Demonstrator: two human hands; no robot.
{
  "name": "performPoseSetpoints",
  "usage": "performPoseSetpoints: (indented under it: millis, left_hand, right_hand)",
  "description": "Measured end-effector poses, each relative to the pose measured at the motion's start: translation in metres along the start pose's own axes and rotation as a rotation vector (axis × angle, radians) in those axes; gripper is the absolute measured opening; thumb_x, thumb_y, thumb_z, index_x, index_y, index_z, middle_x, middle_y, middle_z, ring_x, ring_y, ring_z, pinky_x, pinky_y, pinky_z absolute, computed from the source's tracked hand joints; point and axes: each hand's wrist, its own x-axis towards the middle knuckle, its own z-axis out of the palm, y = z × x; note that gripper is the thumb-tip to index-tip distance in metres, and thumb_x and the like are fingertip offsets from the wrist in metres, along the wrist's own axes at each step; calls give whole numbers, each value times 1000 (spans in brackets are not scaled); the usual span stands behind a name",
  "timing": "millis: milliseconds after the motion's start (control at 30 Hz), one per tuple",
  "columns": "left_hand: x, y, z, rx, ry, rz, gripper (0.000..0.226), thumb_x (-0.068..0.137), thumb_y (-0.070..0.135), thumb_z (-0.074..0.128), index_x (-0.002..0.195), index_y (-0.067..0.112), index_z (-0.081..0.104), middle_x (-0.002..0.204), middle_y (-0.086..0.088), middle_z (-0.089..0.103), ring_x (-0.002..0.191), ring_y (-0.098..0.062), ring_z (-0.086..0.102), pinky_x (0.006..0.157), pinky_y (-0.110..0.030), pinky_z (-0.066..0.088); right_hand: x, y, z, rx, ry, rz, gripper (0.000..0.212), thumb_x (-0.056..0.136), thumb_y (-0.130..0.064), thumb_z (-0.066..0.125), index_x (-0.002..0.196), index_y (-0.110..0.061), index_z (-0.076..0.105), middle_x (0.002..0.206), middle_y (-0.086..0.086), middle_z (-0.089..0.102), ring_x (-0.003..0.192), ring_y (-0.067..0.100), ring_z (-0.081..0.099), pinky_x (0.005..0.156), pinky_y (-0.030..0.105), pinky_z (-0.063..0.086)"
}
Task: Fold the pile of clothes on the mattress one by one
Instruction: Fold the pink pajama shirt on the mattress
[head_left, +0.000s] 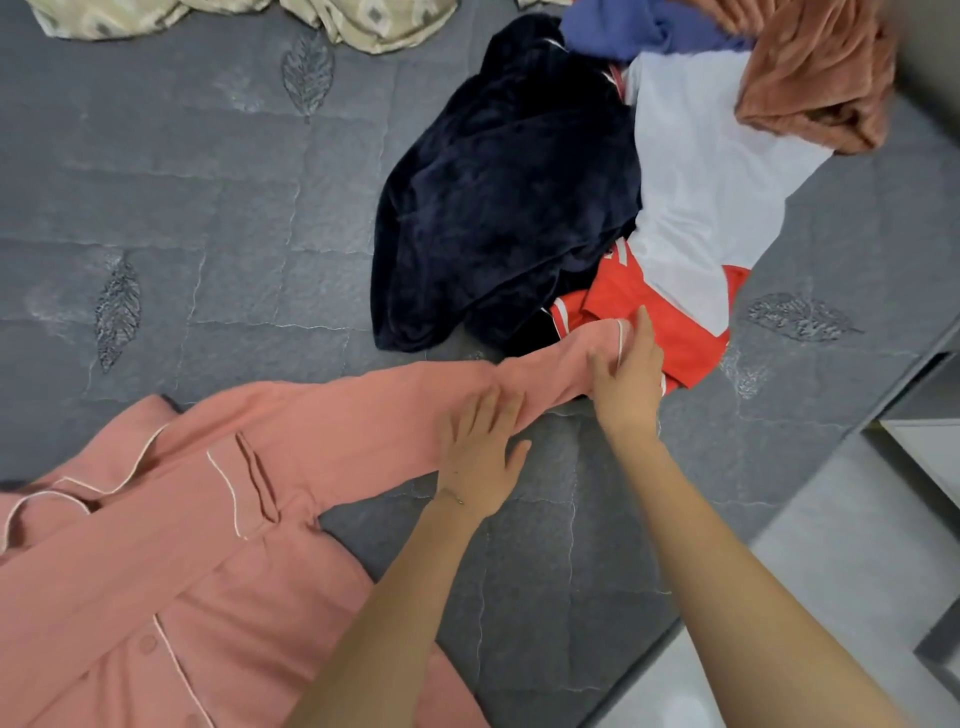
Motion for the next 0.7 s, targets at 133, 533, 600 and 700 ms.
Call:
performPoseSetpoints:
  millis: [133, 533, 600, 700]
  left_hand:
    - [-8, 13, -15, -530, 282, -31, 58, 95, 50, 30, 139, 17, 47, 141, 3, 46, 131, -8, 37, 111, -24, 25]
    - [-49, -35, -59, -1395, 448, -484, 41, 98, 45, 48, 102, 5, 53, 94, -10, 71, 84, -21, 70, 78, -43, 58]
    - [-61, -53, -63, -1449, 518, -528, 25, 97, 37, 52, 93, 13, 45, 86, -4, 64, 72, -6, 66, 67, -27, 57]
    - [-79, -82, -65, -1378, 609, -608, 21, 95, 19, 59, 84, 18, 41, 80, 0, 49, 67, -2, 56, 64, -19, 48]
  right_hand:
    - [-16, -15, 4, 107, 66, 94, 69, 84, -16, 65, 144, -16, 33, 111, 2, 61, 108, 25, 59, 100, 45, 44]
    - [-102, -85, 84, 181, -527, 4, 32, 95, -39, 56, 123, -29, 46, 88, -16, 55, 77, 0, 56, 78, 18, 47]
    - [-117, -92, 99, 217, -664, 30, 35, 101, -33, 43, 135, -28, 40, 97, -12, 57, 84, 4, 54, 79, 15, 43]
    - [-141, -97, 120, 124, -832, -38, 45, 100, -11, 38, 145, -21, 34, 103, 1, 63, 91, 20, 61, 86, 29, 51]
